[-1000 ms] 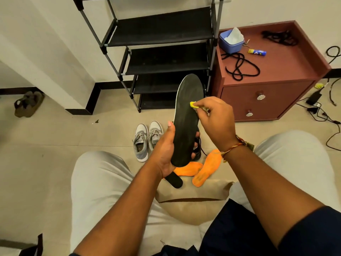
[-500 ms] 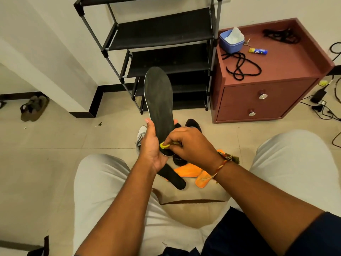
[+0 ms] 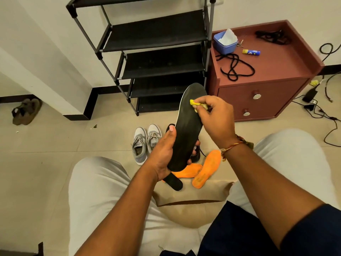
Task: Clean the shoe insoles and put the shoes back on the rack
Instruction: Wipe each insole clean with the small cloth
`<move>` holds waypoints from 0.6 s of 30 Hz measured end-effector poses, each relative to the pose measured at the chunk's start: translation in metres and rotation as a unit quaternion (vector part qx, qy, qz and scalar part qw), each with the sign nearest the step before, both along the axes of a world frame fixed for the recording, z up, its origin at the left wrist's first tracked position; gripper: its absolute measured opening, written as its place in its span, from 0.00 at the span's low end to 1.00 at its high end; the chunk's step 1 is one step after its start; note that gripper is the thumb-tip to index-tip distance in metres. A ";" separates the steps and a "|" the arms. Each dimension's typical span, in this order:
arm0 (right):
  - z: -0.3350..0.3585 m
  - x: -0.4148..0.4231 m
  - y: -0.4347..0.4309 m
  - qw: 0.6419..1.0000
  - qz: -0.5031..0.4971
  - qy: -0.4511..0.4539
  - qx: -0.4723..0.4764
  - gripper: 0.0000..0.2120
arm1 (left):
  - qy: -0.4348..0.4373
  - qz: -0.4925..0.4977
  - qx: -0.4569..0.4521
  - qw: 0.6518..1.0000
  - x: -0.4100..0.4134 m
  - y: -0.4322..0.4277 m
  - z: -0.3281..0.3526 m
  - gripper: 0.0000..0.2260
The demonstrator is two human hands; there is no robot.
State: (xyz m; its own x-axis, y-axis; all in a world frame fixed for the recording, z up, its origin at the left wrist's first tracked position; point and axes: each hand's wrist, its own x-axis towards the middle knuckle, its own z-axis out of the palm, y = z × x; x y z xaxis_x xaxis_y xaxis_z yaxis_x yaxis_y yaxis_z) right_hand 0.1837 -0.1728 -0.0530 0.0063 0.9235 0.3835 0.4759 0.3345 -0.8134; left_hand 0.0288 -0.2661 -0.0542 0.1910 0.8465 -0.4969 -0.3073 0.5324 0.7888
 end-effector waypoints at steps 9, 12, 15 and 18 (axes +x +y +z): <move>-0.001 -0.051 -0.057 0.974 0.211 -0.084 0.009 0.07 | -0.018 0.165 -0.010 0.986 -0.015 0.009 0.000 0.34; 0.000 -0.050 -0.056 0.965 0.233 -0.115 0.024 0.06 | -0.036 0.179 0.002 0.983 -0.016 0.010 0.000 0.34; 0.004 -0.044 -0.048 0.967 0.198 -0.147 0.062 0.04 | -0.016 0.151 0.005 0.988 -0.013 0.010 -0.002 0.31; 0.003 -0.031 -0.033 0.977 0.115 -0.150 0.095 0.03 | 0.019 0.106 0.034 0.994 -0.010 0.009 -0.003 0.31</move>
State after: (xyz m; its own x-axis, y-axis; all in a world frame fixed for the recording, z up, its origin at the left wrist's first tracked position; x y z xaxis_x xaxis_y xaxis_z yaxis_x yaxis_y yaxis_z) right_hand 0.1524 -0.2057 -0.0495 -0.3314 0.7992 0.5014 0.5778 0.5920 -0.5618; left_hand 0.0185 -0.2573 -0.0573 -0.0137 0.8975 -0.4408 -0.3765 0.4038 0.8338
